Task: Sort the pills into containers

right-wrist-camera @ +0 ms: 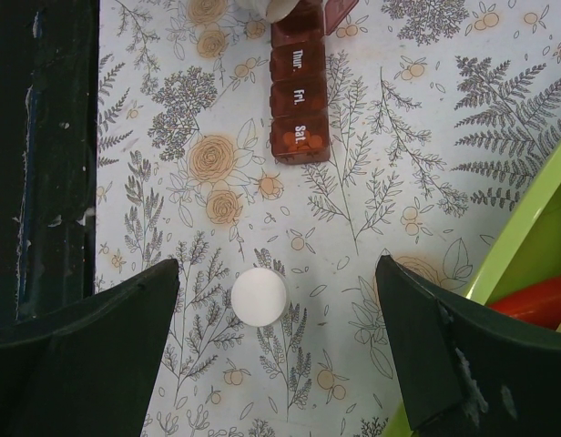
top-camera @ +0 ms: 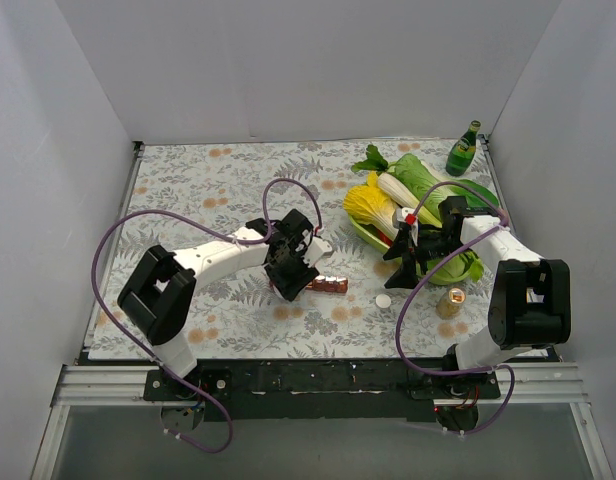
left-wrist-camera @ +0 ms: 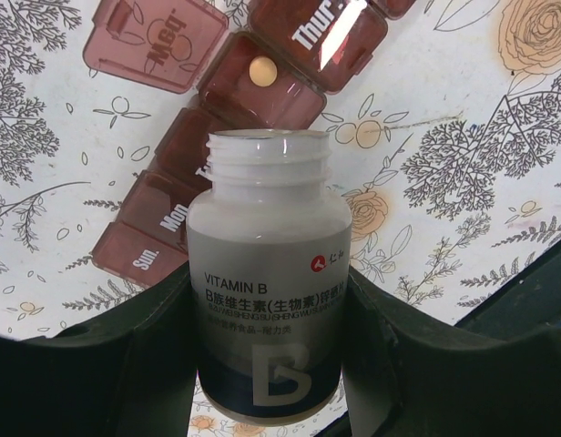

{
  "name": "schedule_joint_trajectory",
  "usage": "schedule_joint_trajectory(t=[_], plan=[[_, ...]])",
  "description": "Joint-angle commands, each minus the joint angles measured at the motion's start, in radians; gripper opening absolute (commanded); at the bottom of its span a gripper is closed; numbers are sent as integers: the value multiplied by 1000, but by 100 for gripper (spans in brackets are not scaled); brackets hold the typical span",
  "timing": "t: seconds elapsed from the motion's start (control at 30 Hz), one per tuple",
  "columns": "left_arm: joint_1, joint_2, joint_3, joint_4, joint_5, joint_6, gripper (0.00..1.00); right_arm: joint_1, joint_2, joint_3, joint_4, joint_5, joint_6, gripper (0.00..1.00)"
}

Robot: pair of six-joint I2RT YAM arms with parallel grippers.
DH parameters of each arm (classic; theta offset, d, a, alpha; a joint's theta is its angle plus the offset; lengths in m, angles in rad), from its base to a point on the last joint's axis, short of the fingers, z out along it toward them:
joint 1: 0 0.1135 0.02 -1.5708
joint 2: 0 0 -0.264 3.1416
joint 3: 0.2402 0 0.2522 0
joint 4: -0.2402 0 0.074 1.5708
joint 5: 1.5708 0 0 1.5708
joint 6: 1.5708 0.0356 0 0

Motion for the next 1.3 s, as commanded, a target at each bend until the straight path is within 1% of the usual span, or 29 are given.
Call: schedule_joint_trajectory(t=[0.0,1.27], plan=[[-8,17,44,-17,-19,-8,0,-8,-18,34,-20,-34,-20,97],[-29,80,144,-103,-76,-28,0,-17,-12,38,-41,-43,-39,97]])
